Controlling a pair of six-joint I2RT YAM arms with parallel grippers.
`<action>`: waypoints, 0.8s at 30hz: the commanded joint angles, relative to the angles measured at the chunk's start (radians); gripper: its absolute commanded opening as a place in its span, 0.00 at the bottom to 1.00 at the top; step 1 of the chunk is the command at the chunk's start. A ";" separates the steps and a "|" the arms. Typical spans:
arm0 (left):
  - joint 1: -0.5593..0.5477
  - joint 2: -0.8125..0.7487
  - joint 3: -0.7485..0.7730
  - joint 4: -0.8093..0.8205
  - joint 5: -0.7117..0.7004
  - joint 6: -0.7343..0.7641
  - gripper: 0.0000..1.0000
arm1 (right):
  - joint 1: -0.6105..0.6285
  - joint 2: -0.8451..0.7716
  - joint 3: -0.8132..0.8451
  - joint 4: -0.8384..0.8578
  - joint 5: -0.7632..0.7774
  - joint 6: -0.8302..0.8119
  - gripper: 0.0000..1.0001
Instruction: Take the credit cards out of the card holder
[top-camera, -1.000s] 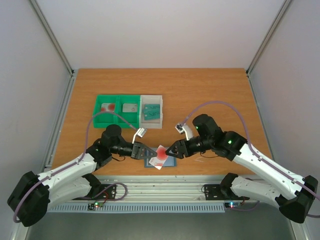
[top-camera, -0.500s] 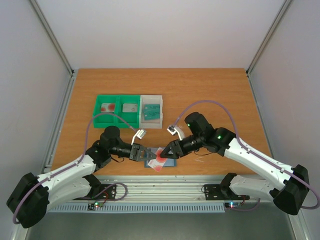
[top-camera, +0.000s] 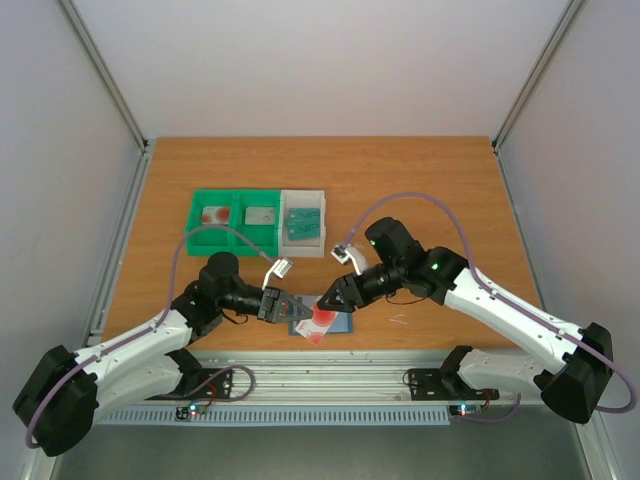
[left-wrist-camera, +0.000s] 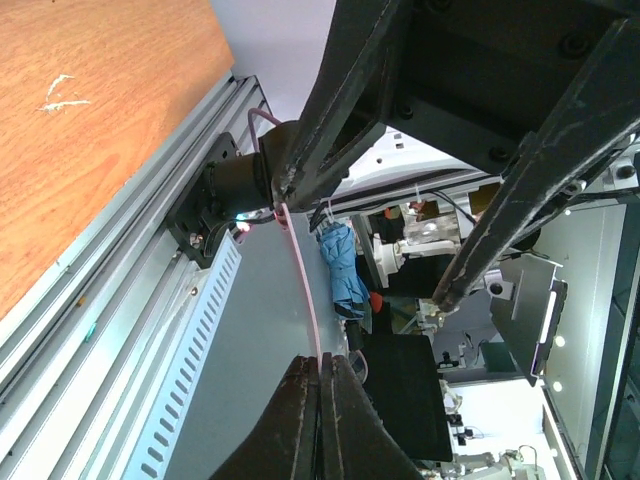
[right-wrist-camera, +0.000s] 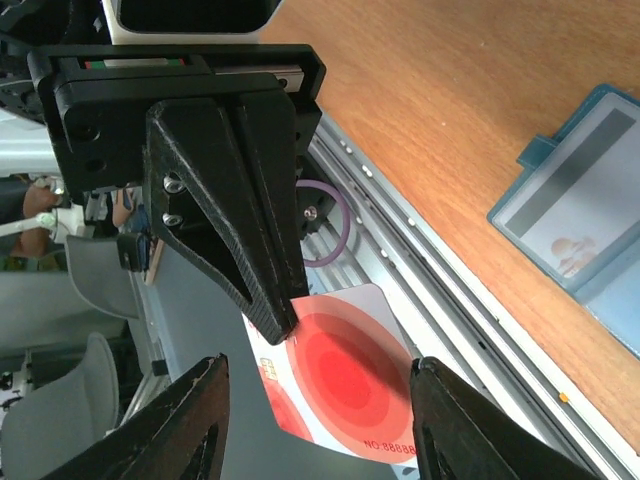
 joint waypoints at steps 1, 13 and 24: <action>-0.003 -0.019 -0.005 0.083 0.024 0.001 0.00 | 0.005 0.010 0.013 -0.005 -0.034 -0.030 0.50; -0.002 -0.012 -0.006 0.086 0.020 -0.004 0.00 | 0.004 0.007 0.071 -0.081 0.069 -0.059 0.61; -0.003 -0.014 -0.003 0.101 0.020 -0.008 0.00 | 0.004 0.037 0.014 0.023 -0.074 -0.031 0.22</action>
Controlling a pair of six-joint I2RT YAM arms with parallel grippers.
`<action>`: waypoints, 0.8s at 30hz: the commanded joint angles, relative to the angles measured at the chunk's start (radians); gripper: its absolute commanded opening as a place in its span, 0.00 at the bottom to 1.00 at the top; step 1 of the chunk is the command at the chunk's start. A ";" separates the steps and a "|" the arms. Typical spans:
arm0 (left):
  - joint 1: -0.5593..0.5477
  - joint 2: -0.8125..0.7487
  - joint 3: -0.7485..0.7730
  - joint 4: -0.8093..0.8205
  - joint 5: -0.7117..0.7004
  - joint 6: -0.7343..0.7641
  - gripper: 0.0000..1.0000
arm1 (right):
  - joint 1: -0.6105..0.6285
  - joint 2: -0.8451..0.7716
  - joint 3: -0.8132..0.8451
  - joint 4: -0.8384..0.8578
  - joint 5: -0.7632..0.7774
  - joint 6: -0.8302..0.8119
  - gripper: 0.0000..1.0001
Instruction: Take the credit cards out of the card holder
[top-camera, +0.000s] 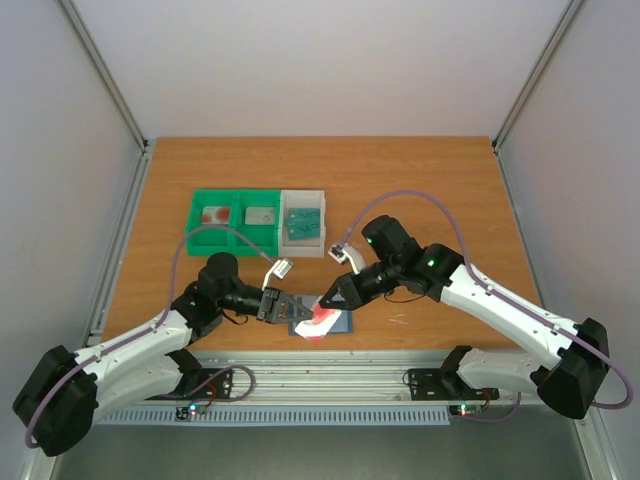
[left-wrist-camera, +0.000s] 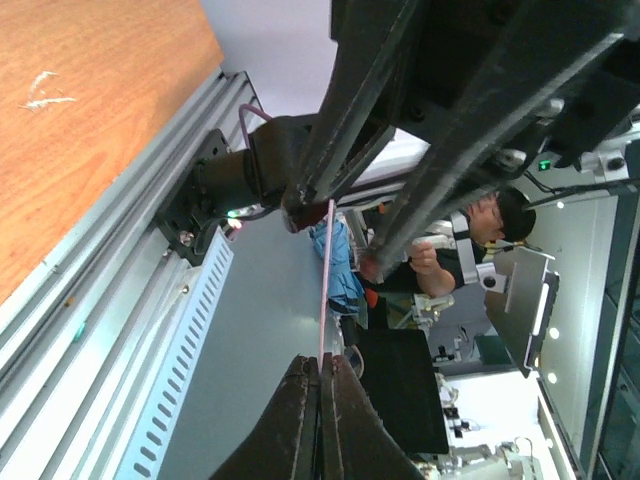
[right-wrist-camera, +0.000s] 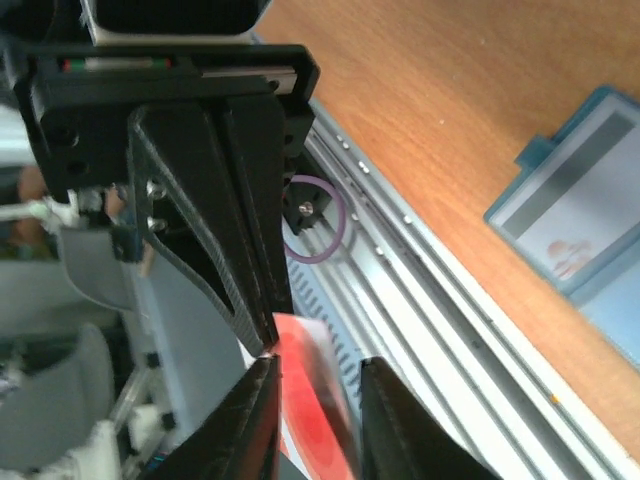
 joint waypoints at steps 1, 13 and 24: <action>-0.001 -0.011 0.004 0.084 0.015 0.000 0.00 | 0.004 -0.006 -0.013 0.056 -0.072 0.013 0.14; 0.001 -0.036 -0.023 0.197 -0.310 -0.196 0.49 | 0.004 -0.143 -0.074 0.158 0.119 0.228 0.01; 0.001 -0.153 0.016 0.108 -0.491 -0.295 0.63 | 0.004 -0.263 -0.096 0.313 0.444 0.493 0.01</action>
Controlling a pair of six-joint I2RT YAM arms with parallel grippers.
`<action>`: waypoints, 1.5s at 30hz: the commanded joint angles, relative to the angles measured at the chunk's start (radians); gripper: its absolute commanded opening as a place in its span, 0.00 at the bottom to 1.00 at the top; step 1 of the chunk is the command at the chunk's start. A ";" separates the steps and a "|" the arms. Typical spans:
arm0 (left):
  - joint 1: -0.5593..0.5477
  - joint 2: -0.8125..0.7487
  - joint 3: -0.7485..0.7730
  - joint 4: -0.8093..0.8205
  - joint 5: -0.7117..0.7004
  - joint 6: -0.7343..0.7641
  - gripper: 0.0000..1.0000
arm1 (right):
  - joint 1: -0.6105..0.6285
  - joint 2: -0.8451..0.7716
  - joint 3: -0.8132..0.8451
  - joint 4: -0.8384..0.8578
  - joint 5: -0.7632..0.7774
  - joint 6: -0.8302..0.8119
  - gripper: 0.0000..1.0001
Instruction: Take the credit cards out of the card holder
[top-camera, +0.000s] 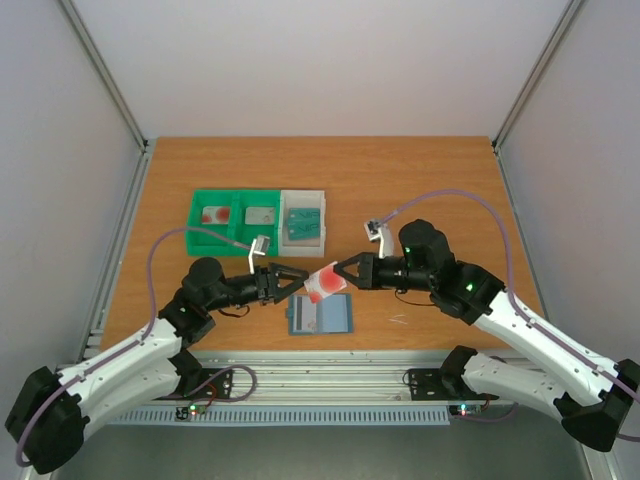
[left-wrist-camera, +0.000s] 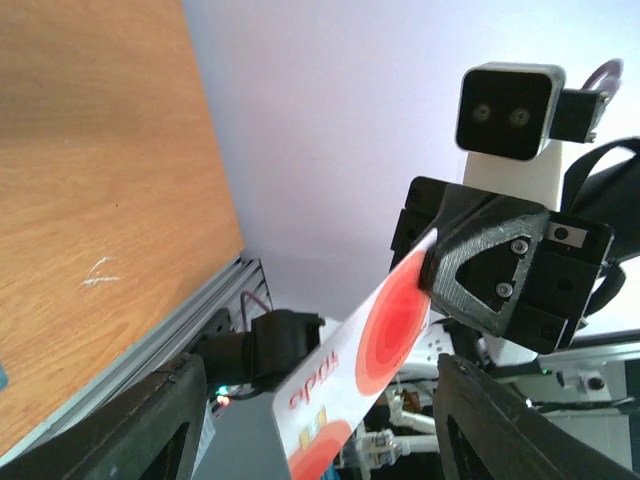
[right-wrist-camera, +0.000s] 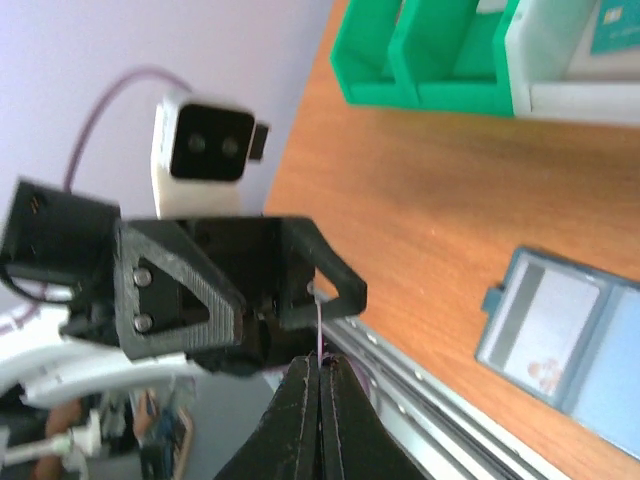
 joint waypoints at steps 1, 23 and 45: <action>0.000 -0.039 0.036 0.042 -0.089 -0.069 0.63 | 0.004 -0.027 -0.023 0.128 0.157 0.163 0.01; 0.000 -0.002 0.093 0.032 -0.156 -0.156 0.24 | 0.004 -0.019 -0.119 0.353 0.337 0.390 0.01; 0.084 -0.011 0.139 -0.245 -0.143 0.084 0.00 | 0.004 -0.035 -0.141 0.144 0.267 0.235 0.58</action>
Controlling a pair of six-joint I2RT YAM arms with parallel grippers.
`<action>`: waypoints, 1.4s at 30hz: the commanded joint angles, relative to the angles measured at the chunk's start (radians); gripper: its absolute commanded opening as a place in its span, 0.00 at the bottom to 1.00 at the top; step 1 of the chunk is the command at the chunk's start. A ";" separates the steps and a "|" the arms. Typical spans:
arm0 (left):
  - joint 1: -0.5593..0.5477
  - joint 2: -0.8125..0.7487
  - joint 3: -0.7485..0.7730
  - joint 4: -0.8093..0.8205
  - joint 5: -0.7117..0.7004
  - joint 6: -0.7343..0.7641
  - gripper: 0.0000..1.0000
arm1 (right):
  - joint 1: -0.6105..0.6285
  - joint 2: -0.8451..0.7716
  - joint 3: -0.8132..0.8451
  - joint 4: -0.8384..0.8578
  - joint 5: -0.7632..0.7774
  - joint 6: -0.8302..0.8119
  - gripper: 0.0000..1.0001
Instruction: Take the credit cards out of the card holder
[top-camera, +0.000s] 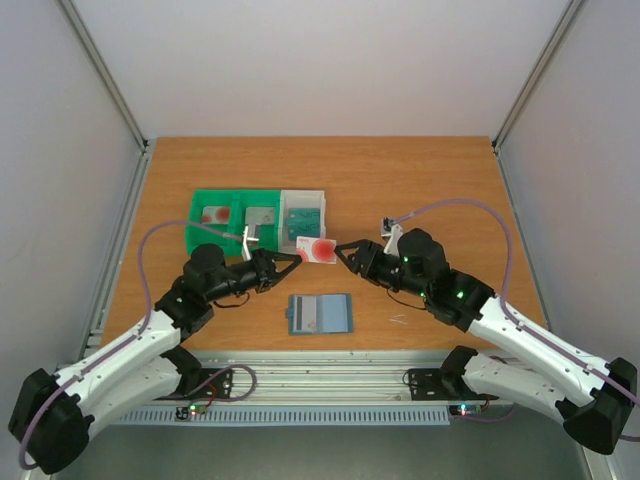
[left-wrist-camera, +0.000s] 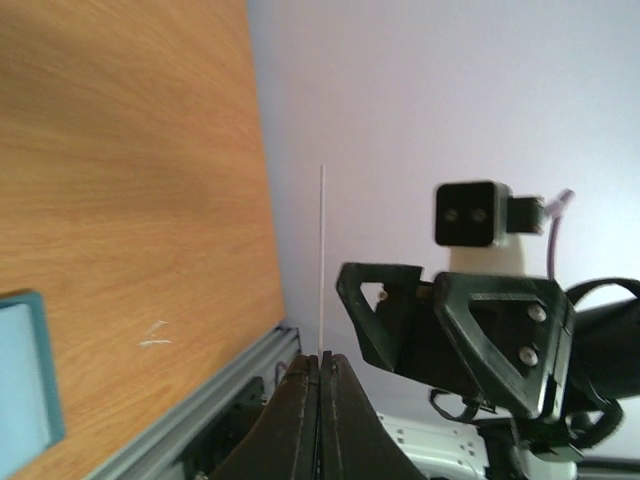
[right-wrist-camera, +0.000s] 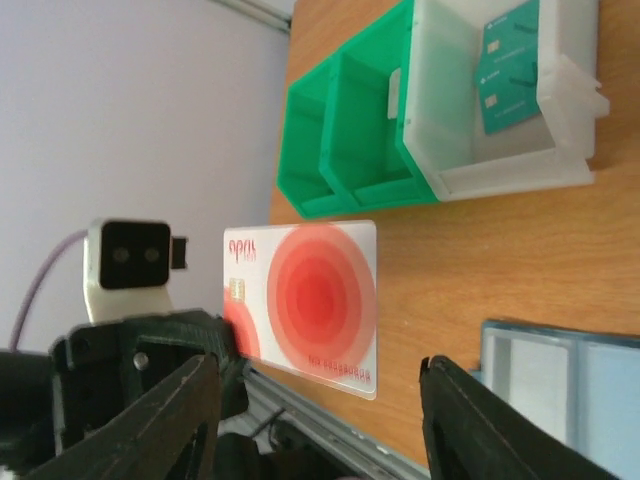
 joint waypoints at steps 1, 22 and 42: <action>0.056 -0.033 0.035 -0.105 0.018 0.107 0.00 | 0.004 0.000 0.019 -0.131 -0.052 -0.085 0.64; 0.406 0.347 0.507 -0.707 0.211 0.579 0.01 | 0.004 -0.119 0.039 -0.385 -0.078 -0.434 0.98; 0.757 0.635 0.875 -1.140 0.093 0.943 0.01 | 0.004 -0.286 -0.091 -0.374 -0.046 -0.365 0.98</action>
